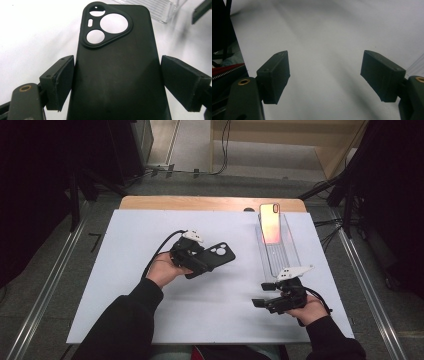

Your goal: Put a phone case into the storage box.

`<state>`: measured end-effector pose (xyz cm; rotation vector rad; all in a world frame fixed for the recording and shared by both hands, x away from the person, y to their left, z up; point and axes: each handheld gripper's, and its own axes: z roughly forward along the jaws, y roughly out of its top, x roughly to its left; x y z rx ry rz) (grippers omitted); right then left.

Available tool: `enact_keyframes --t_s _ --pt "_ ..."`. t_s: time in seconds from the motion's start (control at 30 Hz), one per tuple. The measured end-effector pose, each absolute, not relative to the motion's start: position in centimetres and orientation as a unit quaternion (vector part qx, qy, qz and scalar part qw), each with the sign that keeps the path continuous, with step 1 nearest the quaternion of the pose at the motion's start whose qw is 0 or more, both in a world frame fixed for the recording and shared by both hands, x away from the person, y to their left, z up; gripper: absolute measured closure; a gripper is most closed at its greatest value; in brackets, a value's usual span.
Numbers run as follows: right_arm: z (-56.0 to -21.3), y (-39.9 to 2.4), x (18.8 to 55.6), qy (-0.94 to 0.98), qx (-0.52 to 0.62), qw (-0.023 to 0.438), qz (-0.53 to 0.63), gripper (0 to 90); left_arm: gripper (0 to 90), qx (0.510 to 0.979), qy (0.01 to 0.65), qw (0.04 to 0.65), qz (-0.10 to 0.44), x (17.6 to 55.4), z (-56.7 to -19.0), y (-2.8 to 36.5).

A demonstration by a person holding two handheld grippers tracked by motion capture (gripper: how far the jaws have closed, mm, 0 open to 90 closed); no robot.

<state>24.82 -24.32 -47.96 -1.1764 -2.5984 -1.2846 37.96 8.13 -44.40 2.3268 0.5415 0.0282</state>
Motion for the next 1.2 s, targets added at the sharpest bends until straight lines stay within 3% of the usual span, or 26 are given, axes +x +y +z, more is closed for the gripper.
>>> enact_keyframes --t_s 1.2 --pt "-47.3 -23.1 24.6 -0.834 -0.360 0.004 -0.419 21.6 15.0 0.849 0.339 0.405 0.002 30.5 -45.1 12.9"
